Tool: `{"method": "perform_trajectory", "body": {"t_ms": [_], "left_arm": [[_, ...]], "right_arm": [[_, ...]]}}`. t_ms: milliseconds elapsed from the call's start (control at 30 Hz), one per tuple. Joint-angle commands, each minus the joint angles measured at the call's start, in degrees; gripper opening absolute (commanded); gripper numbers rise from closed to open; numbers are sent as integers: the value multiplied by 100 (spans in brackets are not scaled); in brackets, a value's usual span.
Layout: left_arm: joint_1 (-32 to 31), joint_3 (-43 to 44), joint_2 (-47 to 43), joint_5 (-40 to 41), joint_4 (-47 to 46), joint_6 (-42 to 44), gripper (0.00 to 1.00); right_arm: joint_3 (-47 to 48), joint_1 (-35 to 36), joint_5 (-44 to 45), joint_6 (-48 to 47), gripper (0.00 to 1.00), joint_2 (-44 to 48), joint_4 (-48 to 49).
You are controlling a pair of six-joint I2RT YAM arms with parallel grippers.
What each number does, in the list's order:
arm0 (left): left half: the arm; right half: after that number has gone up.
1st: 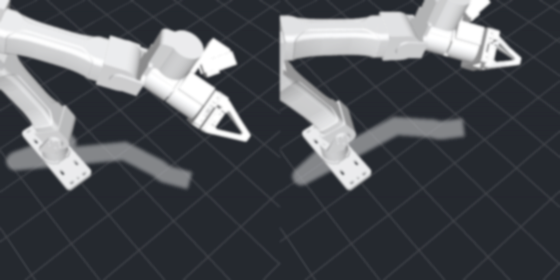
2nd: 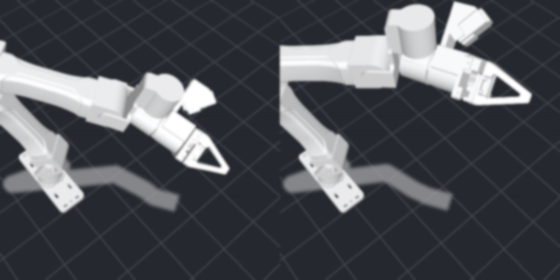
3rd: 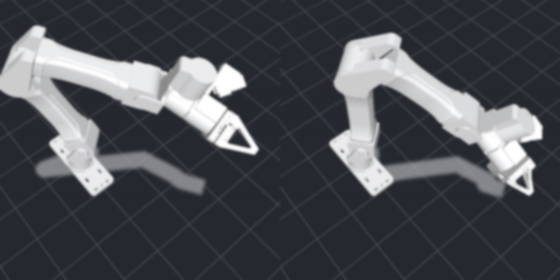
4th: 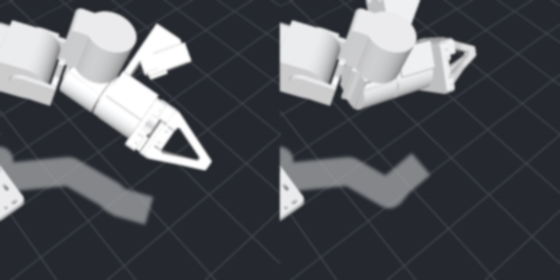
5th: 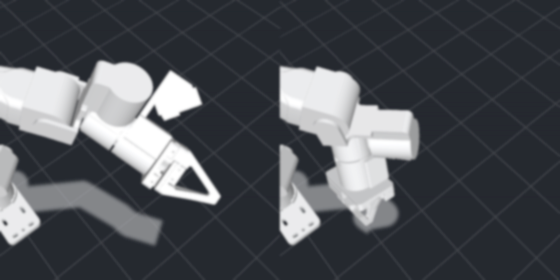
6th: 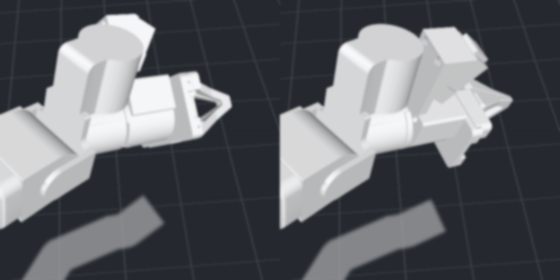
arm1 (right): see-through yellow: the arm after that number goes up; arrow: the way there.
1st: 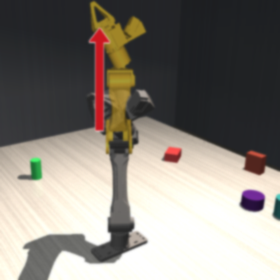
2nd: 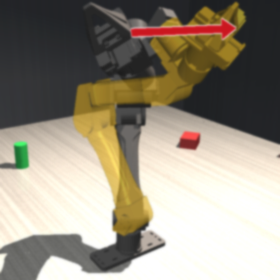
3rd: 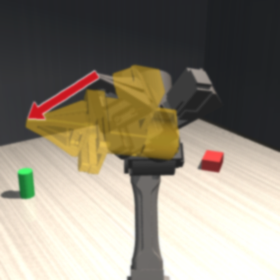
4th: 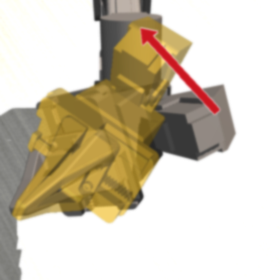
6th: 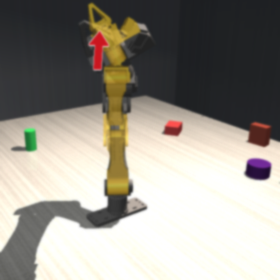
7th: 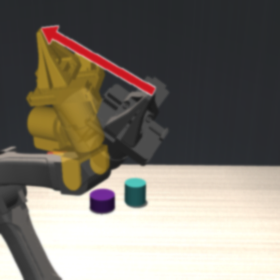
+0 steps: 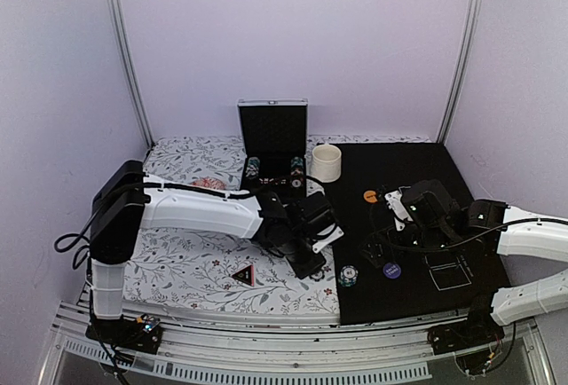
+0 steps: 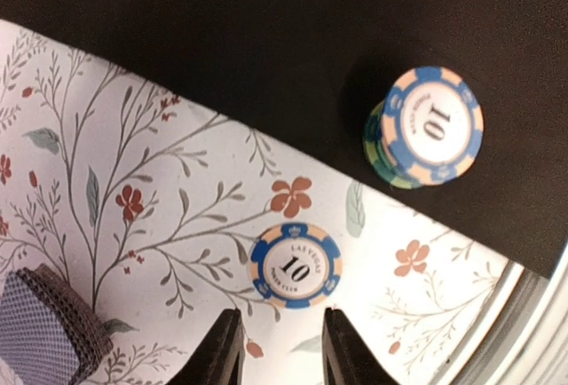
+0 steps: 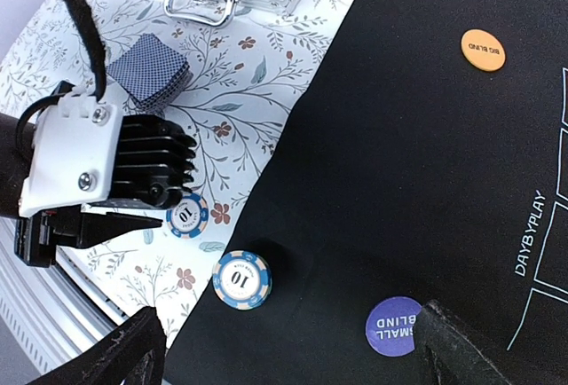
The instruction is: Distribute texas hold em gaming equipment
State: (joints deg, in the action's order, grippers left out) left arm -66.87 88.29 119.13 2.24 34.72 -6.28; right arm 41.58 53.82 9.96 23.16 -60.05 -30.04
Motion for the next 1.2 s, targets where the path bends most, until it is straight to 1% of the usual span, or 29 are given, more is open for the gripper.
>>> {"method": "perform_trajectory", "body": {"t_ms": [0,100,200,300,400,533,600,700,800,900,967,1067,1167], "left_arm": [[-5,-416,-510,195,91,-114,34],[246,-755,-1100,297,84,-172,36],[696,-1020,-1622,261,6,-202,40],[1214,-1149,-2089,101,-97,-264,46],[1724,-1315,-2608,-65,-133,-398,51],[2251,-1920,-3434,-465,-387,-657,62],[2477,-2258,-3814,-709,-463,-738,67],[2739,-2626,-4225,-908,-421,-778,70],[2886,-2976,-4501,-922,-400,-782,74],[3008,-3269,-4630,-1000,-572,-851,75],[3113,-3409,-4624,-1016,-759,-922,75],[3214,-3616,-4486,-1146,-1445,-993,75],[3299,-3630,-4151,-1281,-2027,-841,75]], "right_arm": [[99,-28,61,-12,99,90,-172],[317,-29,39,-99,99,127,-201],[550,-56,-56,-290,99,147,-46],[736,-155,-623,-733,99,46,353],[1151,-349,-1186,-1550,99,-409,609],[2351,-572,-1525,-2665,100,-1313,502],[2967,-710,-1880,-3221,100,-1796,529],[3737,-978,-2546,-3927,99,-2564,529],[4488,-1295,-3019,-4517,98,-3372,416],[5165,-1570,-3413,-4959,97,-4162,208],[5618,-1670,-3411,-5250,96,-4708,16],[6409,-1787,-3388,-5657,93,-5645,-277],[7182,-1863,-3148,-5910,90,-6472,-377]]}}
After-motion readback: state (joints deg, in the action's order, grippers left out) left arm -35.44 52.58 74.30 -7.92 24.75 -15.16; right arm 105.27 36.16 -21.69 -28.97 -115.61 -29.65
